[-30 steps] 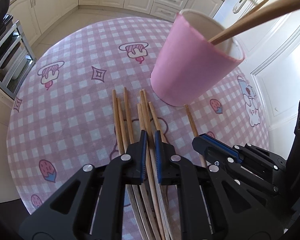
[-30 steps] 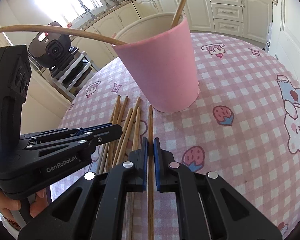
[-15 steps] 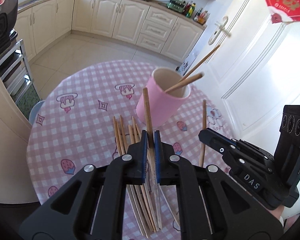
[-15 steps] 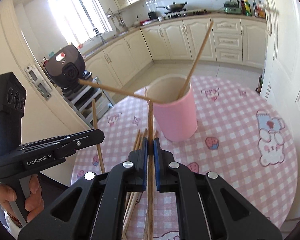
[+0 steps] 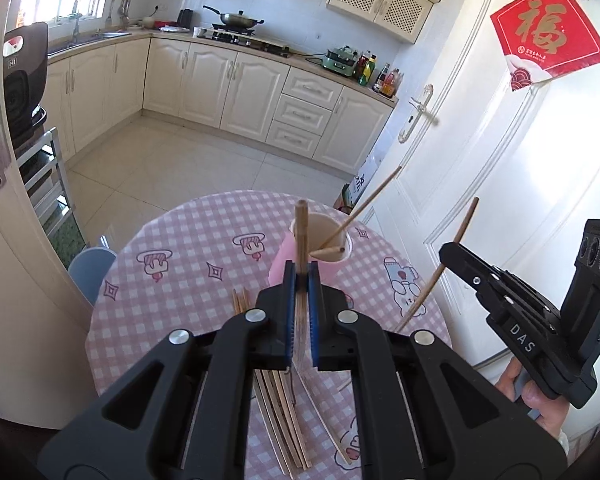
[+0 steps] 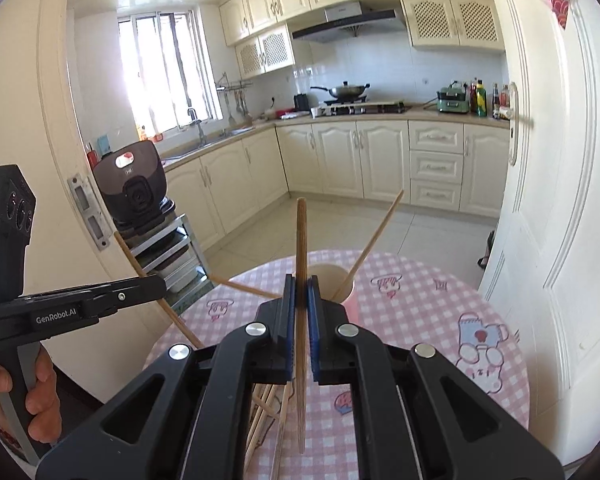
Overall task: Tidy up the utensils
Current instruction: 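Lift both held chopsticks and lower them upright into the pink cup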
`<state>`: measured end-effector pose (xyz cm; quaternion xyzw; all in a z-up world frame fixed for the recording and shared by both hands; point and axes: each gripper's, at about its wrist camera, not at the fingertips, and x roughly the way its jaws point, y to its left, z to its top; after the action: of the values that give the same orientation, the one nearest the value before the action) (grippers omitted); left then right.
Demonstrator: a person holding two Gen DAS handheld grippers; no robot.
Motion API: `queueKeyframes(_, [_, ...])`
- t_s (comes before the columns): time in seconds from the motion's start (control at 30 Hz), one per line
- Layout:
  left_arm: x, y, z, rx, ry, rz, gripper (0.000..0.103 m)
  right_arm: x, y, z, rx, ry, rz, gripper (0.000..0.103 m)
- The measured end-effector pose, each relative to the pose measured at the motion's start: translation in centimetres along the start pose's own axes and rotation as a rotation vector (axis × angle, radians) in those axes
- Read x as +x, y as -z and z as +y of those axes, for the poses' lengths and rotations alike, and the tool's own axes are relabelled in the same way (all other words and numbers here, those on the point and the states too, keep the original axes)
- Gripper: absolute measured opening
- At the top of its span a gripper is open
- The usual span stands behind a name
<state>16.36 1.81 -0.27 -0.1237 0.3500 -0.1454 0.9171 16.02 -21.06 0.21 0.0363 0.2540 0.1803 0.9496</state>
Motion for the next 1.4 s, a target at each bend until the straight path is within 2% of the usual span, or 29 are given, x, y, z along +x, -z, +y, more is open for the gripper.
queueKeyframes(0.4, [-2.1,-5.7,1.8,-0.051,-0.019,-0.138,0.006,-0.6,-4.8,-0.7,-0.025,0.061,-0.141,0.005])
queueKeyframes(0.6, [-3.0,-8.6,1.3,-0.03,-0.056,-0.214,0.006,0.3,-6.6,-1.0,-0.02,0.067,-0.186,0.005])
queueKeyframes(0.83, [-3.3,-10.7,0.8,-0.07,-0.012,-0.299,0.006,0.5,-7.8,-0.7,-0.051,0.091,-0.265,0.005])
queueKeyframes(1.07, [0.9,-10.4,-0.2,-0.061,0.04,-0.254,0.006,1.7,-7.6,-0.6,-0.075,0.088,-0.284,0.005])
queueKeyframes(1.4, [5.8,-7.8,0.9,-0.059,0.014,-0.142,0.006,3.4,-5.9,-1.5,-0.047,0.07,-0.234,0.005])
